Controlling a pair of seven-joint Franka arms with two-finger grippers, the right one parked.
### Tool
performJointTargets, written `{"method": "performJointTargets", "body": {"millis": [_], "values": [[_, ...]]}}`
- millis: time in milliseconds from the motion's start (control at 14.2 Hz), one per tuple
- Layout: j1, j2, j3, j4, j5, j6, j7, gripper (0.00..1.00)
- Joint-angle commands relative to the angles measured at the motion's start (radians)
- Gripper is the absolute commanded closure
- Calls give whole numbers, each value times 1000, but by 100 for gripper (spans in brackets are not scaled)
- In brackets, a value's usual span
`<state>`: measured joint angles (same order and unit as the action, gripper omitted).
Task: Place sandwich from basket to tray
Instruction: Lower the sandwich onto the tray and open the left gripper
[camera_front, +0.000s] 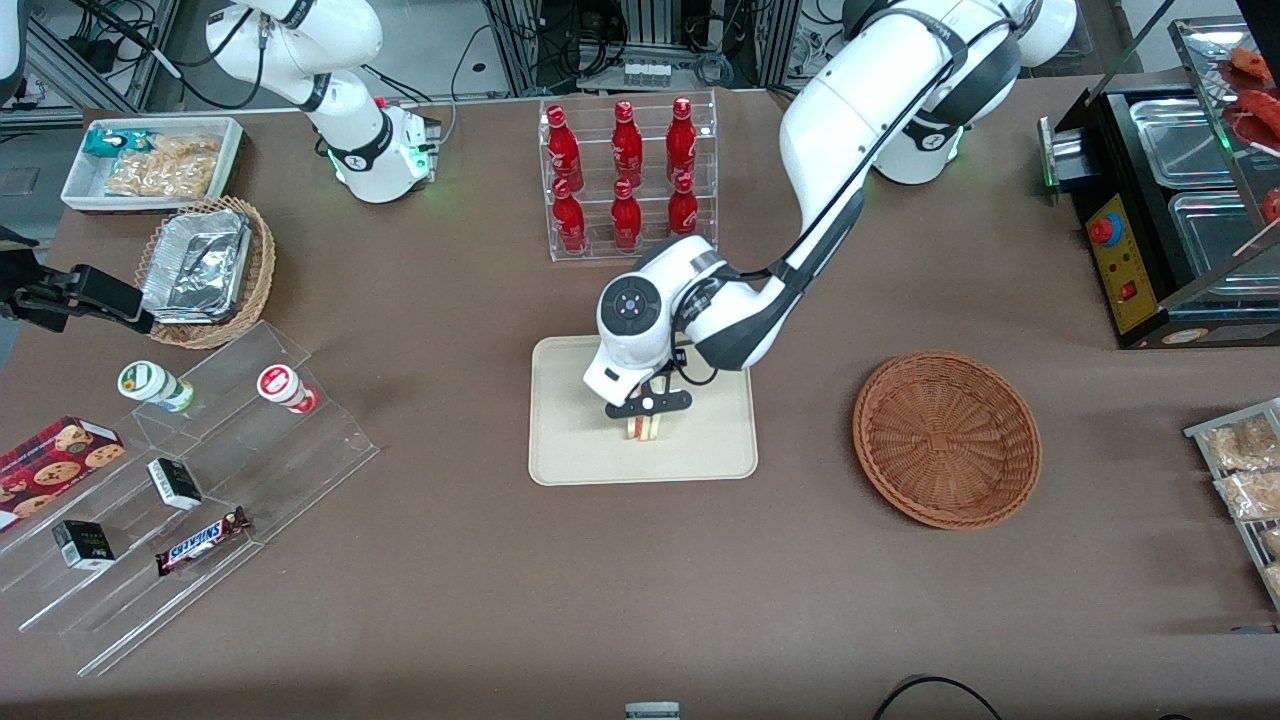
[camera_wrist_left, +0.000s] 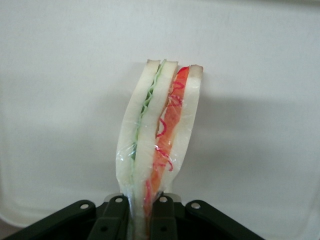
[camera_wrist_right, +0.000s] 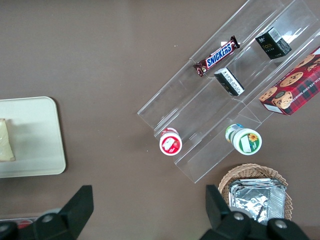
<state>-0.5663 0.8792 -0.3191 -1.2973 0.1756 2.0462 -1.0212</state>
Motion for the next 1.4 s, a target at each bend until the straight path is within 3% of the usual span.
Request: {"method": "performJointTargets", "body": {"millis": [0,70,140,491,842,1053,1333], "values": [[-12,70,29,93,19,-14,-16,63],[-15,69,31,92,30,-15,-17,9],[-14,61,31,92,39,-14,-26,0],[20,-49,31,109,36,-46,-82,0],[130,-212,29,73,33,-233,-68,0],[236,-362,26,-86,33,-250,-13,0],[402,-570,26,-267,-28,-328,234,0]]}}
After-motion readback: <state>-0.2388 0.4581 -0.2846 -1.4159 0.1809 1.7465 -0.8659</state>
